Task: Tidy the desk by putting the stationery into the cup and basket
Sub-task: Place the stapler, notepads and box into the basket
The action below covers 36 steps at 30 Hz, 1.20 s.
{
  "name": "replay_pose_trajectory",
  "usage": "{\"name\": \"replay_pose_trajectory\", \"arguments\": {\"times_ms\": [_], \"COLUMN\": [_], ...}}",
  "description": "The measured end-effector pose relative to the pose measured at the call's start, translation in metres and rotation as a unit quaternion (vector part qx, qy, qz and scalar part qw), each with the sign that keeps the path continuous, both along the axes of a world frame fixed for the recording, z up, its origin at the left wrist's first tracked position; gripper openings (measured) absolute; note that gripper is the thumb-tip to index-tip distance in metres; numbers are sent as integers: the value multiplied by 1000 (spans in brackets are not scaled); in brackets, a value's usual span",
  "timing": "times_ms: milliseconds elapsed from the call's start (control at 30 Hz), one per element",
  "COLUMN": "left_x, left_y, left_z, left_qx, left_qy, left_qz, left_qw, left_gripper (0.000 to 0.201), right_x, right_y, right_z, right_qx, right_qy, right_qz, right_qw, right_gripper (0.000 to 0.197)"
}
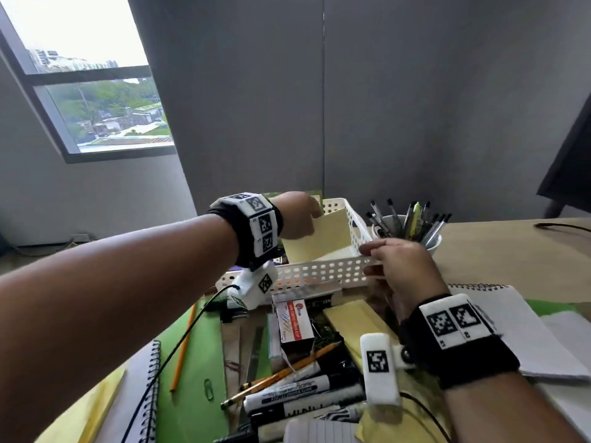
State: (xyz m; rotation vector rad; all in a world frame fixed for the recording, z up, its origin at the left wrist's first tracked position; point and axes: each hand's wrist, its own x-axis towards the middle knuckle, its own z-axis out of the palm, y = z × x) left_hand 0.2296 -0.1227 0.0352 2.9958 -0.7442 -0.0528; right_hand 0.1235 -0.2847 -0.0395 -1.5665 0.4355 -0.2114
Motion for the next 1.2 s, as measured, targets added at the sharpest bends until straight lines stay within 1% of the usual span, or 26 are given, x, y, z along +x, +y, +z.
{"name": "replay_pose_trajectory", "arguments": {"times_ms": [100,233,300,333,400,467,500,567,633,733,800,867,933,1000,1033,1133,1200], "left_x": [8,17,20,22,24,26,25,26,21,12,7,-3,-6,-11,-12,-2,0], "left_y": [-12,-13,-12,-12,-13,-11,-9,-3,3,6,5,2,-3,-5,-5,6,12], "left_z": [-8,-13,-15,-15,-16,-14,-11,-7,-2,0,0,1,-4,-2,0,4,3], "left_qx": [81,146,184,215,244,257,257,259,259,277,253,251,247,226,198,71,19], "left_qy": [17,20,24,21,31,39,43,79,110,123,138,172,189,197,195,240,228], "left_qz": [-18,-12,-11,-29,-39,-45,-46,-43,-52,-26,-15,-29,-39,-38,-26,28,43], "left_qw": [996,989,983,976,969,965,964,962,958,953,957,952,949,953,960,968,973], "left_gripper": [46,47,45,45,50,48,43,35,36,44,46,48,51,53,52,39,19], "right_x": [0,2,3,4,5,6,5,5,4,2,1,1,-1,-2,-2,-1,-1], "right_y": [2,0,-1,-1,-2,-3,-3,-3,-4,-2,-2,-2,-2,-2,-2,-1,0], "right_z": [0,-2,-2,-3,-3,-4,-4,-4,-4,-3,-3,-2,0,2,2,1,0], "right_qx": [-13,-7,-10,-10,-8,-11,-13,-19,-21,-21,-23,-22,-18,-16,-15,-13,-17], "right_qy": [7,-9,-14,-15,-14,-15,-16,-16,-14,-17,-17,-16,-18,-19,-19,-18,-15], "right_qz": [-3,-8,-6,-6,-7,-8,-8,-8,-7,-2,-2,0,4,7,7,2,2], "right_qw": [1000,1000,1000,1000,1000,1000,1000,1000,1000,1000,1000,1000,1000,1000,1000,1000,1000], "right_gripper": [32,31,31,32,36,38,38,38,37,33,32,33,32,31,30,30,30]}}
